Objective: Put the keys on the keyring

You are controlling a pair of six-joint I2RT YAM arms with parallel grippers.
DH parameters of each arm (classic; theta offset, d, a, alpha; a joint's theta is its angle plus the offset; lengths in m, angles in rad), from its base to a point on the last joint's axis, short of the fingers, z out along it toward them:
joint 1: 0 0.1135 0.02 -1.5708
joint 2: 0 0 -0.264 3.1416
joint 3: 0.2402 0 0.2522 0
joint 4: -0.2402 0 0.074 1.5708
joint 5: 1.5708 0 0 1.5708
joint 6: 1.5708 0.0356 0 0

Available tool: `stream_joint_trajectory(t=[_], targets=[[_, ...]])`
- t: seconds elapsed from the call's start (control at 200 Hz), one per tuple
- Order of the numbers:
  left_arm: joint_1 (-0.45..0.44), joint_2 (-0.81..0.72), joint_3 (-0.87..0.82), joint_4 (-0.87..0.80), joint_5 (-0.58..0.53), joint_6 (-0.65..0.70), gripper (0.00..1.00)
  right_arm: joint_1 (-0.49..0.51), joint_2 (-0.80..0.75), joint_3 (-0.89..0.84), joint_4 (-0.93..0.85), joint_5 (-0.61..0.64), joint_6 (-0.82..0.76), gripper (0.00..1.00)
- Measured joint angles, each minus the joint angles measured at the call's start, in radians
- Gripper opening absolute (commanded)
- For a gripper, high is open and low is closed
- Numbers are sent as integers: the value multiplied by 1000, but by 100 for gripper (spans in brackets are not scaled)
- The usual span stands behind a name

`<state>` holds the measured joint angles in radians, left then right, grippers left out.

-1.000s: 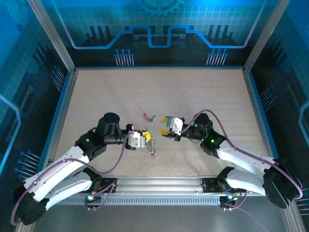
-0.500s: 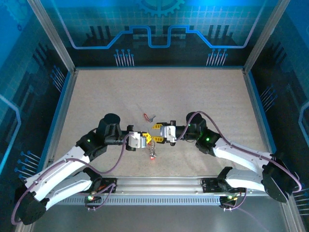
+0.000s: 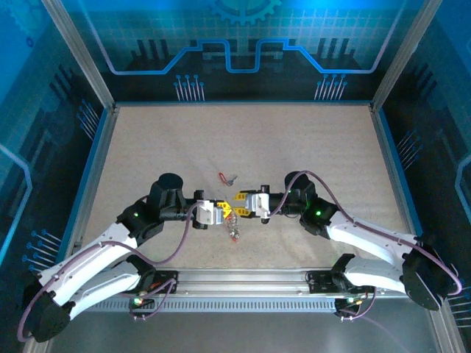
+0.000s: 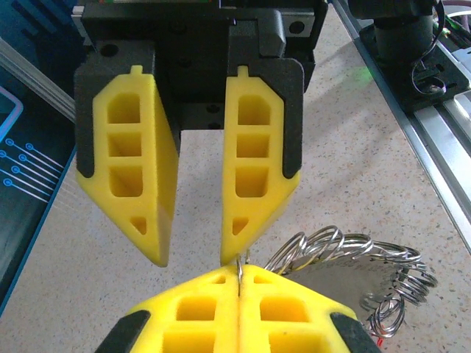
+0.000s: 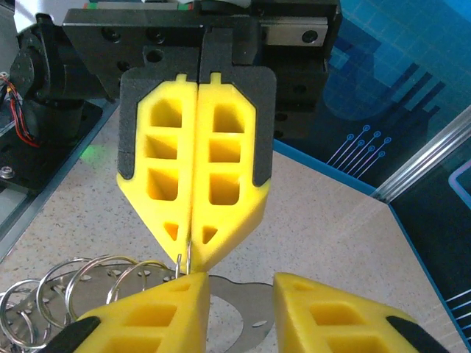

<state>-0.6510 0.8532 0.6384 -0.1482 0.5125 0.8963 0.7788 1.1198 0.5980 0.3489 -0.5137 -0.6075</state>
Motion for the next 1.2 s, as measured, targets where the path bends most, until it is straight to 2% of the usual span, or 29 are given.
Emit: stream_joint_trajectory(t=[0.12,0.32,0.57,0.89,1.201], targets=[[0,0,0,16,0,0,0,-8,-5,-8,-10,-8,-3,27],[0,0,0,27,0,0,0,-8,-5,-8,-27,-42,-15,32],[0,0,0,28,0,-5,0,-7,10,-8,-14,-68,-4,23],[0,5,0,49,20,-8,0,-8,14,-12,42,-71,34,23],[0,11,-1,68,26,-33,0,-7,13,-35,84,-66,65,7]])
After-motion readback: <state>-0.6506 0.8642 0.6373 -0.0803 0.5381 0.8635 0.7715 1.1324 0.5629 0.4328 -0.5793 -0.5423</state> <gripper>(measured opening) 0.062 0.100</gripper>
